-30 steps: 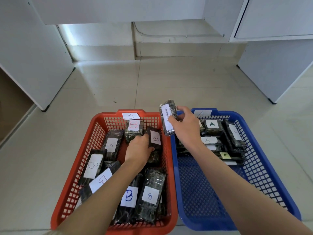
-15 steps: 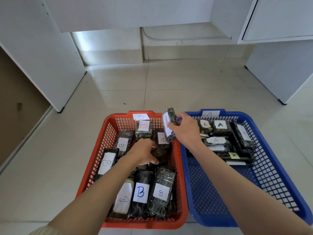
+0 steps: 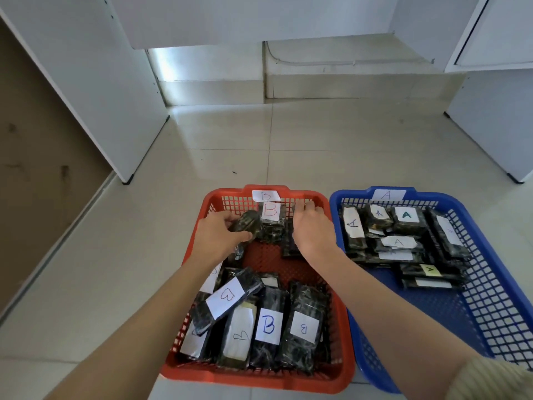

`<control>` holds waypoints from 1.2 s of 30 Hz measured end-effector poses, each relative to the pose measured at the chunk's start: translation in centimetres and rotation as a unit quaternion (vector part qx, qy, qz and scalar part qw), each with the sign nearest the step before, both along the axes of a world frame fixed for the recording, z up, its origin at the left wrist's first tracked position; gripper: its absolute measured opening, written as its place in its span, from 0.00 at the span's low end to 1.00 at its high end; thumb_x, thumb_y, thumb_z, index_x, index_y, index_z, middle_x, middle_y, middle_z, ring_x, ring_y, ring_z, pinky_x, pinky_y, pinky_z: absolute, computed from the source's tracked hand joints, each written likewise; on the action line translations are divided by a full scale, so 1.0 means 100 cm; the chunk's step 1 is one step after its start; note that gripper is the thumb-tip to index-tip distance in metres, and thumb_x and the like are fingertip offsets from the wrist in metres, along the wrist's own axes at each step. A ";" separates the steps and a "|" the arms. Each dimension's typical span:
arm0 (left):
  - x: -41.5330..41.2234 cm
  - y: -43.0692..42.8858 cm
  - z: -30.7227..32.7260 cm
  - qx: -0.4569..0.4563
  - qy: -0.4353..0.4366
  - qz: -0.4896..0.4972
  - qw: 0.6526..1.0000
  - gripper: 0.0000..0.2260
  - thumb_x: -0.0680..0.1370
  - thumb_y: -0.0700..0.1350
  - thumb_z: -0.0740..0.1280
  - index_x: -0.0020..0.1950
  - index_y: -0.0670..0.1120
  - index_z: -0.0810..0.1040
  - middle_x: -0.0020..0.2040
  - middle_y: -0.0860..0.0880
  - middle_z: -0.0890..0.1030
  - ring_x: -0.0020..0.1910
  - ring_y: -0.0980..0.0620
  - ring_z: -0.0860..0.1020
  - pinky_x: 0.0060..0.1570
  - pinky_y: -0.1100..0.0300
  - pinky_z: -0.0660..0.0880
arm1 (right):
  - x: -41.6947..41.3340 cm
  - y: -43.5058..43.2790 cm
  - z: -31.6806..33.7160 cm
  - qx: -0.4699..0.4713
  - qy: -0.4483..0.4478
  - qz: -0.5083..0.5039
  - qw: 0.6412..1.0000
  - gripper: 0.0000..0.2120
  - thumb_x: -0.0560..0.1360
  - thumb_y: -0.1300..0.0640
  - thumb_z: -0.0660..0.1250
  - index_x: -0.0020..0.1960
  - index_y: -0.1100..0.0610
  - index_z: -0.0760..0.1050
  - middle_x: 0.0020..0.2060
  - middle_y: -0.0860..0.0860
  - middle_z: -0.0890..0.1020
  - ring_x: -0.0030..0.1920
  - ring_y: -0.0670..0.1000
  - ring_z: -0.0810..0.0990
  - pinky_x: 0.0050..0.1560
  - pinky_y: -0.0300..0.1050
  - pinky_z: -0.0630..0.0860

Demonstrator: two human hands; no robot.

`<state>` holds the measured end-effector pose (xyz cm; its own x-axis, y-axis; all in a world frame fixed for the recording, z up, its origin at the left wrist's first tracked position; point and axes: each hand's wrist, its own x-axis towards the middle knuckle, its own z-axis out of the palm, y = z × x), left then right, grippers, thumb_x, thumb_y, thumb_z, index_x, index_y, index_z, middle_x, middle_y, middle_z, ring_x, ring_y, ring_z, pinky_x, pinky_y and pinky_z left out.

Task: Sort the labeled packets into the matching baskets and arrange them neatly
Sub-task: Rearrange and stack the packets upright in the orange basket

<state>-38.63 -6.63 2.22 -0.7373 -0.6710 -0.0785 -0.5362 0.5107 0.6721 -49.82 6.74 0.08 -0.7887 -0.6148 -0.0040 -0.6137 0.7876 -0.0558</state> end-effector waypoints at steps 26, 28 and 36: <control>0.001 -0.002 -0.022 -0.017 0.126 0.087 0.988 0.16 0.71 0.48 0.74 0.55 0.44 0.80 0.45 0.52 0.81 0.43 0.56 0.76 0.43 0.65 0.71 | -0.012 -0.020 -0.012 0.010 0.046 0.210 0.977 0.27 0.78 0.51 0.63 0.74 0.43 0.58 0.74 0.52 0.57 0.72 0.55 0.57 0.63 0.57 0.61; 0.001 -0.003 -0.019 -0.020 0.134 0.100 0.986 0.16 0.71 0.48 0.74 0.57 0.44 0.79 0.43 0.54 0.77 0.40 0.58 0.75 0.39 0.69 0.69 | -0.020 -0.032 -0.010 0.061 0.043 0.244 0.967 0.29 0.76 0.52 0.65 0.74 0.44 0.59 0.75 0.53 0.55 0.73 0.56 0.55 0.65 0.56 0.62; 0.006 -0.014 -0.016 -0.007 0.137 0.119 0.983 0.19 0.72 0.46 0.73 0.61 0.42 0.77 0.47 0.50 0.80 0.38 0.60 0.73 0.30 0.77 0.67 | -0.023 -0.034 -0.017 0.080 0.065 0.256 0.961 0.26 0.77 0.58 0.64 0.72 0.46 0.62 0.74 0.54 0.57 0.73 0.56 0.54 0.67 0.55 0.61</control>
